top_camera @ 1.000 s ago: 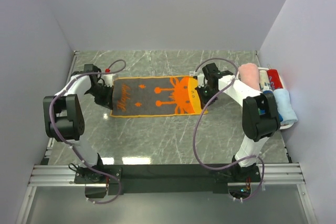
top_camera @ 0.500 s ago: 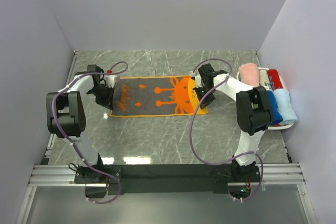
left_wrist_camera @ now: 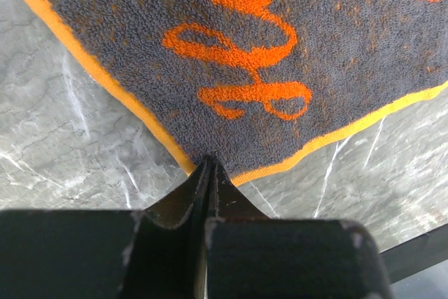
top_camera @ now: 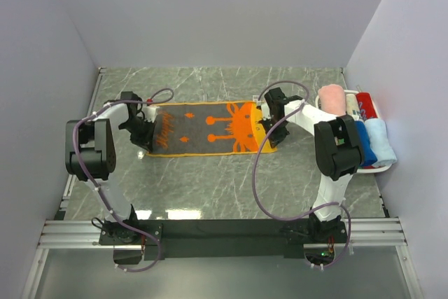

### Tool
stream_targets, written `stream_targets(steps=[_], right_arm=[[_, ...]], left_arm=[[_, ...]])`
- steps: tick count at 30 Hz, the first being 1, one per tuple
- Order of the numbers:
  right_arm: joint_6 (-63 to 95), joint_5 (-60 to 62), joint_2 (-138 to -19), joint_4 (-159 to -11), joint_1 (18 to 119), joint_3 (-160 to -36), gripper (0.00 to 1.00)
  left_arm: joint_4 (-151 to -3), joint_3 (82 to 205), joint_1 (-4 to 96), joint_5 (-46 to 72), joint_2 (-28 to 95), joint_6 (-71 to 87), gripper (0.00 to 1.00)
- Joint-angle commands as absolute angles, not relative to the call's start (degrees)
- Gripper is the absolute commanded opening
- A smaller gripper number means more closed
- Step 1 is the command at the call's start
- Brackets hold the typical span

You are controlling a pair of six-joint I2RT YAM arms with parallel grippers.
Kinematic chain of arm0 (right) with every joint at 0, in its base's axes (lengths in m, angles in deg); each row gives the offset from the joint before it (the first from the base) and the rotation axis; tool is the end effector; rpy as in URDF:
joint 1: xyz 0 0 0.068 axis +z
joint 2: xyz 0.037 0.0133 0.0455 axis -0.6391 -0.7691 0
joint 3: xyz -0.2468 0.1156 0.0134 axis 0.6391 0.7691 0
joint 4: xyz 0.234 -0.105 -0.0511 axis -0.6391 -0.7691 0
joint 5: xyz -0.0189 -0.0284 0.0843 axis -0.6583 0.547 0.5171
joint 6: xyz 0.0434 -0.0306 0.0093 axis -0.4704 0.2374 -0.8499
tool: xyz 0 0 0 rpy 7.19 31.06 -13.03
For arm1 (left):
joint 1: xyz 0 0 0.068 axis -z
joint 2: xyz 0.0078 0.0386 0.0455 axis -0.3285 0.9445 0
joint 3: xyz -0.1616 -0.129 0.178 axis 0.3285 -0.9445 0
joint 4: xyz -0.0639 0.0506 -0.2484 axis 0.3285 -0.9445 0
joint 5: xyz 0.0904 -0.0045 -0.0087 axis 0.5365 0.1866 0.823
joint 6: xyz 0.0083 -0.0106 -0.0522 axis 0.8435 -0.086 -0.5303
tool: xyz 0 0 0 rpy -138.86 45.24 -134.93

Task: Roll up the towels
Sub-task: Flatten the towel

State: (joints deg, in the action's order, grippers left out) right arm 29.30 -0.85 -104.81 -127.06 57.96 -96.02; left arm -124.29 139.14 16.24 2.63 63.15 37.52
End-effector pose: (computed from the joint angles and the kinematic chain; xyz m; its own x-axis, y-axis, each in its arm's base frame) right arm 0.3420 0.1165 0.1701 -0.8818 -0.4090 -0.2350 -0.4359 0.8969 0.0746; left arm 0.3347 0.0059 0.1584 -0.9441 0.2498 -0.2153 0.3017 0.9178 -0.2582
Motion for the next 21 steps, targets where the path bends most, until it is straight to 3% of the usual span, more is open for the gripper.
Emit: stream_targets(steps=[1,21], right_arm=[[29.92,-3.35,-105.28,-126.49,58.36,-94.69,0.0],[31.15,-1.69,-99.57,-127.54,62.57,-83.35,0.0]], left_arm=[[-123.0,137.12,16.63,4.55,63.43,37.6,0.04],[-123.53,130.17,13.29,14.5,58.51,42.43,0.02]])
